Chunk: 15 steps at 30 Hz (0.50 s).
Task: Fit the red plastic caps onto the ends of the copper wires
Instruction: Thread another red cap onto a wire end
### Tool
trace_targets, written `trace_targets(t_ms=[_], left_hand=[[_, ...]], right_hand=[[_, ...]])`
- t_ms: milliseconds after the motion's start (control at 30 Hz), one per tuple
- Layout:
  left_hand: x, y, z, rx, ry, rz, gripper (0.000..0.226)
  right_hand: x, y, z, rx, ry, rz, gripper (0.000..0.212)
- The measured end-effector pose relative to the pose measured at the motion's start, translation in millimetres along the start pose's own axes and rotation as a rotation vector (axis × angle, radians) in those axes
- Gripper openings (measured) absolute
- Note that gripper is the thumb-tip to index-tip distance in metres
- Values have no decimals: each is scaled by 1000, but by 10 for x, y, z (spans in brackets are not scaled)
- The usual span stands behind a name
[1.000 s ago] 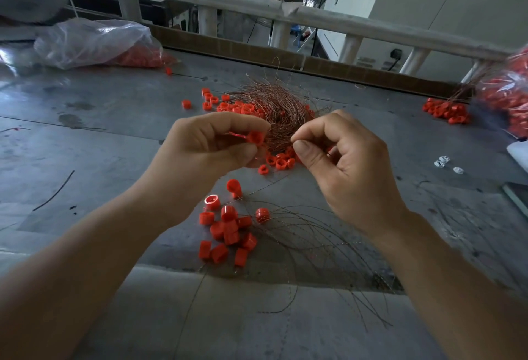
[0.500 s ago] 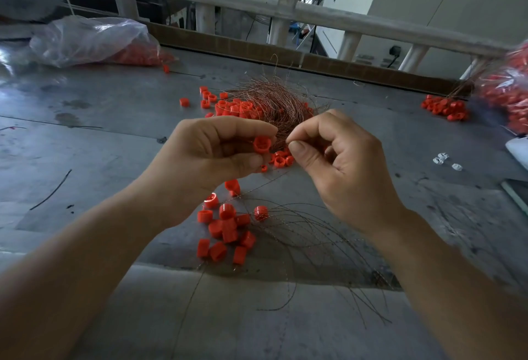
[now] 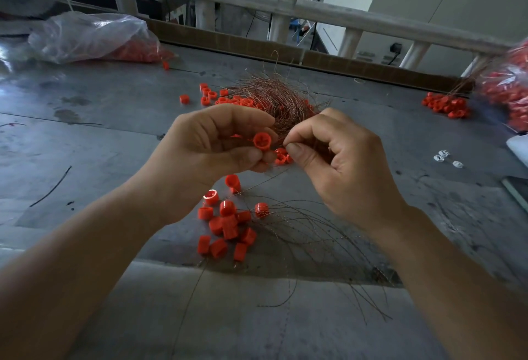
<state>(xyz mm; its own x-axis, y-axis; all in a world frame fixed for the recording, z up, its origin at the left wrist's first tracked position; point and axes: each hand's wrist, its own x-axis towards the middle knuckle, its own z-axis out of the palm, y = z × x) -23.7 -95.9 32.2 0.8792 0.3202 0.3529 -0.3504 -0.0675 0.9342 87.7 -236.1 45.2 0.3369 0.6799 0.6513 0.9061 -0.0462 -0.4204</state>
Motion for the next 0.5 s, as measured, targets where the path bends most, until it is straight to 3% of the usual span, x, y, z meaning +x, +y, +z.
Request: trace_targets(t_ms=[500], left_hand=[[-4, -5, -9, -15, -31, -25, 38]], right_hand=[[3, 5, -25, -26, 19, 13, 4]])
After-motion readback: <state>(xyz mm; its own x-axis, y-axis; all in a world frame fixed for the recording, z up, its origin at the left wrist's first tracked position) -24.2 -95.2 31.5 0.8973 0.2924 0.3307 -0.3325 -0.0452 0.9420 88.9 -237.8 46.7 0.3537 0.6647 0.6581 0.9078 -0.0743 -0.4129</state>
